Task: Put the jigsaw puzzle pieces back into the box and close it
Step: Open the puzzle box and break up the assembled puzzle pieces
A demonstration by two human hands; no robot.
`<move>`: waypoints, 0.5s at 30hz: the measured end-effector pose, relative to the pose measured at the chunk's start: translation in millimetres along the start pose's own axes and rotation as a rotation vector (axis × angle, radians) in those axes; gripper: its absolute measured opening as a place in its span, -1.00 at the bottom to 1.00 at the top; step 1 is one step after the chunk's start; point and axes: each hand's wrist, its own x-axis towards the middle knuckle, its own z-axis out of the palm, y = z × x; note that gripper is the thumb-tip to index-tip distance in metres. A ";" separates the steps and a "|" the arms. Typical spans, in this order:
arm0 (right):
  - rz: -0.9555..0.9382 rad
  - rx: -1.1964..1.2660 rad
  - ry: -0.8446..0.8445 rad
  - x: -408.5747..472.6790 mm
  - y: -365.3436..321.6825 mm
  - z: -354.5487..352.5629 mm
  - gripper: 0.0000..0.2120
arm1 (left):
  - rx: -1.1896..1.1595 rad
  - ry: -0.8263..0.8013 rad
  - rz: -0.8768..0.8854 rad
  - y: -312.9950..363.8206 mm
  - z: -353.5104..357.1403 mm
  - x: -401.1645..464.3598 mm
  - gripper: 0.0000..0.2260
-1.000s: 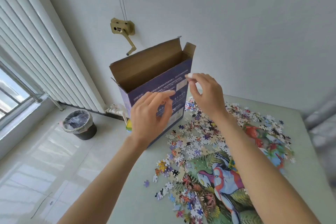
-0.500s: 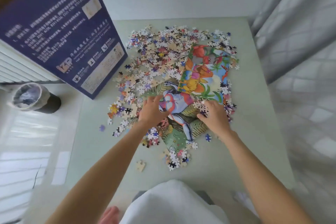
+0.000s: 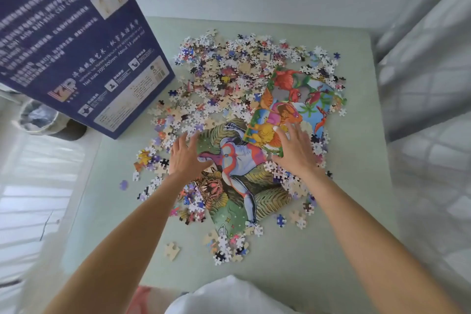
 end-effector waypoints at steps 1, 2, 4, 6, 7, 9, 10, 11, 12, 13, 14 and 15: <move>-0.007 0.010 -0.023 4.9 -0.7 -0.2 -0.28 | 0.003 0.006 -0.004 -0.4 -0.7 4.8 -0.18; -0.018 0.023 -0.028 8.2 -1.5 0.3 -0.30 | 0.010 0.012 -0.013 -1.3 -1.8 9.5 -0.19; -0.059 0.052 0.048 9.6 -1.1 3.0 -0.39 | 0.032 0.034 -0.015 -3.0 -5.3 15.6 -0.25; -0.088 0.075 0.175 6.2 -2.0 2.9 -0.53 | 0.040 0.054 0.008 -3.8 -7.9 18.3 -0.30; -0.091 0.080 0.238 4.7 -3.2 1.1 -0.60 | 0.039 0.058 0.025 -4.3 -8.8 19.1 -0.32; -0.132 0.088 0.398 3.2 -6.2 -6.2 -0.74 | 0.036 0.059 0.042 -6.5 -10.6 20.2 -0.32; -0.176 0.111 0.485 1.7 -9.9 -11.5 -0.77 | 0.040 0.049 0.041 -7.6 -10.9 21.2 -0.32; -0.237 0.153 0.547 -0.3 -15.2 -17.0 -0.79 | 0.047 0.027 0.040 -7.3 -11.4 22.4 -0.32; -0.314 0.188 0.579 -4.0 -22.3 -20.3 -0.79 | 0.050 0.008 0.036 -6.0 -11.8 23.0 -0.35; -0.399 0.209 0.585 -8.3 -31.0 -21.8 -0.78 | 0.026 0.005 0.027 -5.2 -13.0 26.1 -0.42; -0.473 0.213 0.563 -18.1 -42.5 -18.8 -0.76 | -0.051 0.013 0.005 -5.9 -13.3 25.7 -0.50; -0.546 0.217 0.522 -26.4 -50.3 -12.4 -0.75 | -0.152 0.033 -0.030 -5.4 -15.8 27.2 -0.57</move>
